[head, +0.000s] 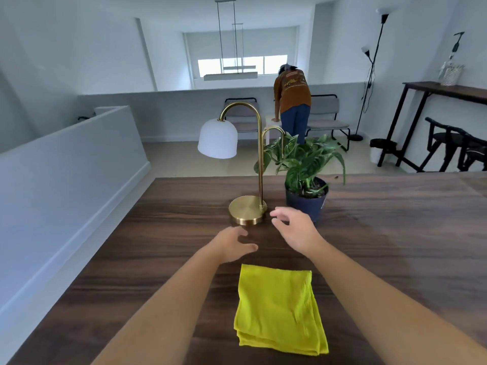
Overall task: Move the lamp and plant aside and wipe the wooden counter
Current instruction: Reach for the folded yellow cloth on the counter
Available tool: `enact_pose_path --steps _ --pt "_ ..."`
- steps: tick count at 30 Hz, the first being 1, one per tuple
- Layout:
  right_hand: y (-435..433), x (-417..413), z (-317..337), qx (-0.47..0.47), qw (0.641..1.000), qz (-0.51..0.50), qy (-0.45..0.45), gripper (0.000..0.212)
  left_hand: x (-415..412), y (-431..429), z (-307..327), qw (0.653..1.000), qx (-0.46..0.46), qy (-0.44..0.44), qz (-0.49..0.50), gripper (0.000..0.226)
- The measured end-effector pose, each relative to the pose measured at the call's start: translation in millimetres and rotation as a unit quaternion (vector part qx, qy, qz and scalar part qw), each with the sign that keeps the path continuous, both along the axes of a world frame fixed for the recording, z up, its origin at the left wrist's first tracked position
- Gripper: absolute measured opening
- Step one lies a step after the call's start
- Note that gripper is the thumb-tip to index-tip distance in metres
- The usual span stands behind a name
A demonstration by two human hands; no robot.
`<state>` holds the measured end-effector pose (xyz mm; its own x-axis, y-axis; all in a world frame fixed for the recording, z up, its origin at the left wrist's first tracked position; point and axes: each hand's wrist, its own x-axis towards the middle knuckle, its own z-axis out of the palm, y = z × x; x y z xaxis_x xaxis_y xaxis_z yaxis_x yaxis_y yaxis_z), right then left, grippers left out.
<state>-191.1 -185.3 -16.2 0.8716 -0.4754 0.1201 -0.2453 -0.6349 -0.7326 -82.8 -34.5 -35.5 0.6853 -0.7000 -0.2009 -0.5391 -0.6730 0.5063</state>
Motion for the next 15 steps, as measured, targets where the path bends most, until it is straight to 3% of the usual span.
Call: enact_pose_path --steps 3,8,12,15 --pt "9.0 -42.3 -22.1 -0.044 0.997 0.014 0.066 0.028 -31.6 25.4 -18.8 1.0 0.022 -0.009 0.002 0.06" --pt "22.2 -88.0 -43.4 -0.163 0.964 0.012 0.21 0.045 -73.6 43.4 -31.1 0.997 0.015 -0.077 0.013 0.054" --pt "30.3 -98.5 -46.3 -0.154 0.975 0.004 0.162 0.019 -97.5 39.4 -31.2 0.993 -0.025 -0.107 0.032 0.025" --pt "34.4 -100.0 -43.9 -0.102 0.988 -0.018 0.117 0.013 -107.1 42.1 -29.8 0.988 -0.111 -0.044 0.096 0.012"
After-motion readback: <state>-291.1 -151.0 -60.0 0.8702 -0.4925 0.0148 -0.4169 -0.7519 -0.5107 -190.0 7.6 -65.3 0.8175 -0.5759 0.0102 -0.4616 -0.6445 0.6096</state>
